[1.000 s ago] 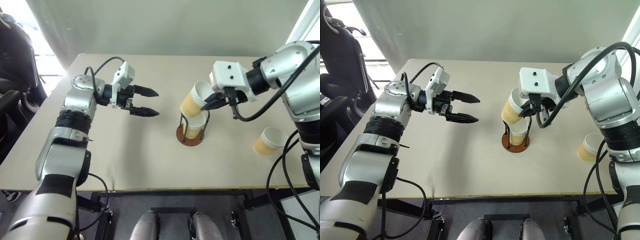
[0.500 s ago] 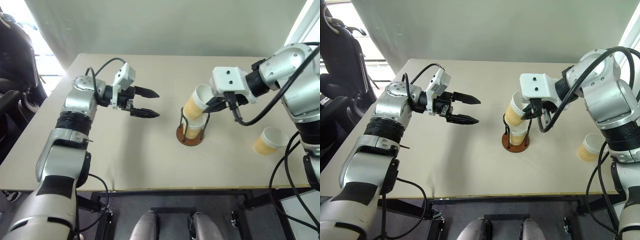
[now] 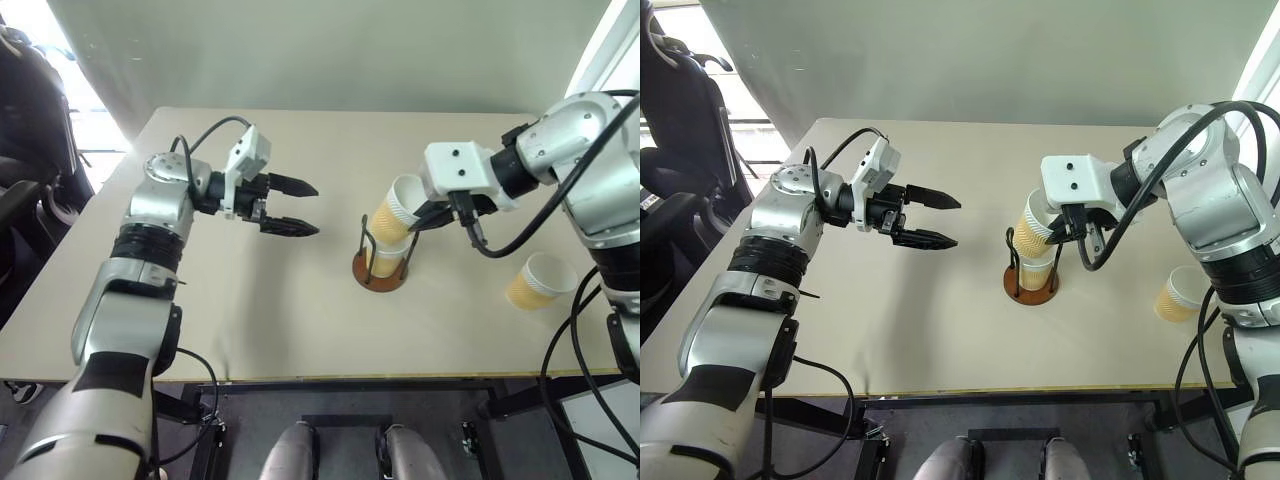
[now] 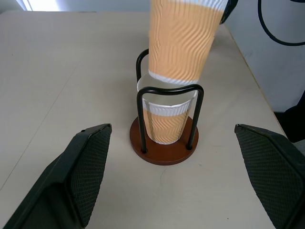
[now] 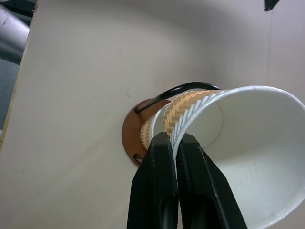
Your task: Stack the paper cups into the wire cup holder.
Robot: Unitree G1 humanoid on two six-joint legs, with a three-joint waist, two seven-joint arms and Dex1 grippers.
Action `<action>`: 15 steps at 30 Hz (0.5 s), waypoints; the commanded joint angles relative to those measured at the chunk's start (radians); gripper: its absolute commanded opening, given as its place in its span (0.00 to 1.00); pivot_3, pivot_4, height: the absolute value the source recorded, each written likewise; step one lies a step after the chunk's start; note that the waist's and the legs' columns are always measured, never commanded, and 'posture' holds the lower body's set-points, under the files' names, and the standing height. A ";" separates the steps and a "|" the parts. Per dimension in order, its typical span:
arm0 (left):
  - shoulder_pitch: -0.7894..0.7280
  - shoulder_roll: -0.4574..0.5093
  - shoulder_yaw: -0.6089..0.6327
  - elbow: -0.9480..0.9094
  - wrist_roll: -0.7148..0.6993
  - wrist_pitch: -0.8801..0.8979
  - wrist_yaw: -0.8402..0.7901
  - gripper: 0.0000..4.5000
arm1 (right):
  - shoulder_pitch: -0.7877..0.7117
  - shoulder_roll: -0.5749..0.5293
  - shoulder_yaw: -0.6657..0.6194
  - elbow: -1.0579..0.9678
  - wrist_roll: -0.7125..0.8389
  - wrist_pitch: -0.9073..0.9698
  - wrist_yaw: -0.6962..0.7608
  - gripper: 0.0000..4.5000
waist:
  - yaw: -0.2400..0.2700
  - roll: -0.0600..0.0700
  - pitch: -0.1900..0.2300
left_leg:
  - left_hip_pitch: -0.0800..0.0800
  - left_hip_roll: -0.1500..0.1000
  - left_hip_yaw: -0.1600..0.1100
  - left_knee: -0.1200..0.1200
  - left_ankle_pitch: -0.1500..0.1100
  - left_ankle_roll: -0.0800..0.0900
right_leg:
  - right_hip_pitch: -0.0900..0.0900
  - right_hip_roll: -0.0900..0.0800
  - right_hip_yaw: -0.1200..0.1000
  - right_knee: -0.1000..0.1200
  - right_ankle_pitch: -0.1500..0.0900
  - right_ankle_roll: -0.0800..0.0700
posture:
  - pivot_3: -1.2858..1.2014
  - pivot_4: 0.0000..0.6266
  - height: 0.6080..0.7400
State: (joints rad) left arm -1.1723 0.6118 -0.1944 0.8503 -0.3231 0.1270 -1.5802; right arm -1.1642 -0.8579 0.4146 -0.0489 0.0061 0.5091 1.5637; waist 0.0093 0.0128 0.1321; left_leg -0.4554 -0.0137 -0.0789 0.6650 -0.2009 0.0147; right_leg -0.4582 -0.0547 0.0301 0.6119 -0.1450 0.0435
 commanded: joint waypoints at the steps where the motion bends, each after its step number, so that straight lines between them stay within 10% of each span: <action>1: -0.015 0.006 0.033 -0.048 -0.004 0.007 -0.034 0.99 | -0.007 0.002 0.002 -0.018 -0.021 -0.030 -0.006 0.01 | 0.000 0.000 0.000 | 0.000 0.000 0.000 0.000 0.000 0.000 | 0.000 0.000 0.000 0.000 0.000 0.000 | 0.52 0.24 1.00; 15: -0.009 0.009 0.047 -0.051 0.010 0.009 -0.034 0.99 | 0.007 0.013 0.004 0.024 -0.080 -0.112 0.002 0.01 | 0.000 0.000 0.000 | 0.000 0.000 0.000 0.000 0.000 0.000 | 0.000 0.000 0.000 0.000 0.000 0.000 | 0.52 0.24 1.00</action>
State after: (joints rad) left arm -1.1716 0.6106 -0.1740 0.8238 -0.3167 0.1411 -1.5811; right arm -1.1513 -0.8436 0.4197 -0.0134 -0.0665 0.4118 1.5624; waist 0.0093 0.0128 0.1321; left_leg -0.4554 -0.0138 -0.0789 0.6652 -0.2008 0.0149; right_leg -0.4581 -0.0547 0.0301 0.6120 -0.1448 0.0437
